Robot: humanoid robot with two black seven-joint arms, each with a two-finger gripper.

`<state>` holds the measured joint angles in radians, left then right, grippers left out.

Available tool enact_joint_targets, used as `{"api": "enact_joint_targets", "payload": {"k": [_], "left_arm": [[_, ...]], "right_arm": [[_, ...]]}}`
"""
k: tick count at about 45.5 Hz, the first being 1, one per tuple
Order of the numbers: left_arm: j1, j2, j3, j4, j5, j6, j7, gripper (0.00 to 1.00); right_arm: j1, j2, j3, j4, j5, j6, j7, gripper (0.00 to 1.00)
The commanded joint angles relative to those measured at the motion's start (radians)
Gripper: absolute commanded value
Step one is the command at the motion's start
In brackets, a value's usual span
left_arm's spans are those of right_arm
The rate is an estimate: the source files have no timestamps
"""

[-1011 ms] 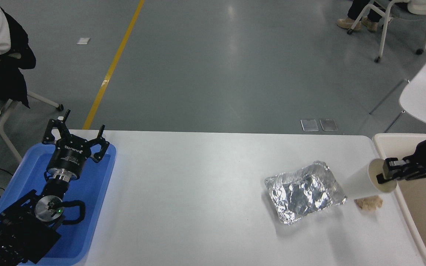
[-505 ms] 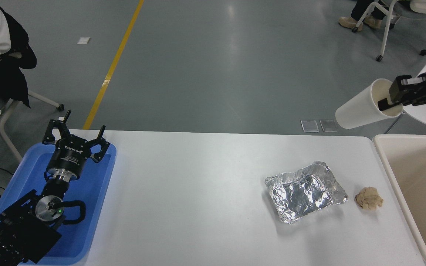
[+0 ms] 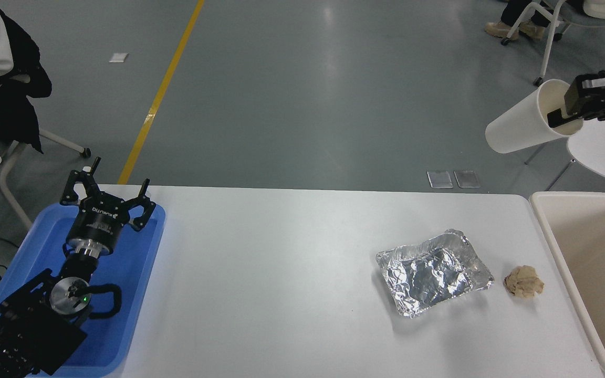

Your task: Pick up paper cup place in dustbin

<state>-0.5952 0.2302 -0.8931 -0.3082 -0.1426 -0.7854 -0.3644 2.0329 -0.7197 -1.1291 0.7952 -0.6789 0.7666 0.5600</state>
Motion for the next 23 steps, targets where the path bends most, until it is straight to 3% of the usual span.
{"api": "enact_joint_targets", "payload": {"k": [1, 10, 13, 20, 21, 23], "left_arm": [[0.000, 0.000, -0.001, 0.000, 0.000, 0.000, -0.001, 1.00], [0.000, 0.000, 0.000, 0.000, 0.000, 0.000, 0.001, 1.00], [0.000, 0.000, -0.001, 0.000, 0.000, 0.000, 0.001, 1.00], [0.000, 0.000, -0.001, 0.000, 0.000, 0.000, 0.001, 1.00], [0.000, 0.000, -0.001, 0.000, 0.000, 0.000, 0.001, 1.00], [0.000, 0.000, 0.000, 0.000, 0.000, 0.000, 0.001, 1.00]], "right_arm": [[-0.363, 0.016, 0.048, -0.485, 0.188, -0.018, -0.005, 0.00], [-0.629, 0.046, 0.052, -0.726, 0.291, -0.105, -0.037, 0.00], [-0.683, 0.046, 0.052, -0.731, 0.292, -0.182, -0.090, 0.00], [-0.767, 0.036, 0.092, -0.731, 0.302, -0.332, -0.369, 0.00], [-0.811, 0.034, 0.141, -0.731, 0.309, -0.372, -0.479, 0.00], [-0.850, 0.034, 0.184, -0.731, 0.312, -0.401, -0.554, 0.00]]}}
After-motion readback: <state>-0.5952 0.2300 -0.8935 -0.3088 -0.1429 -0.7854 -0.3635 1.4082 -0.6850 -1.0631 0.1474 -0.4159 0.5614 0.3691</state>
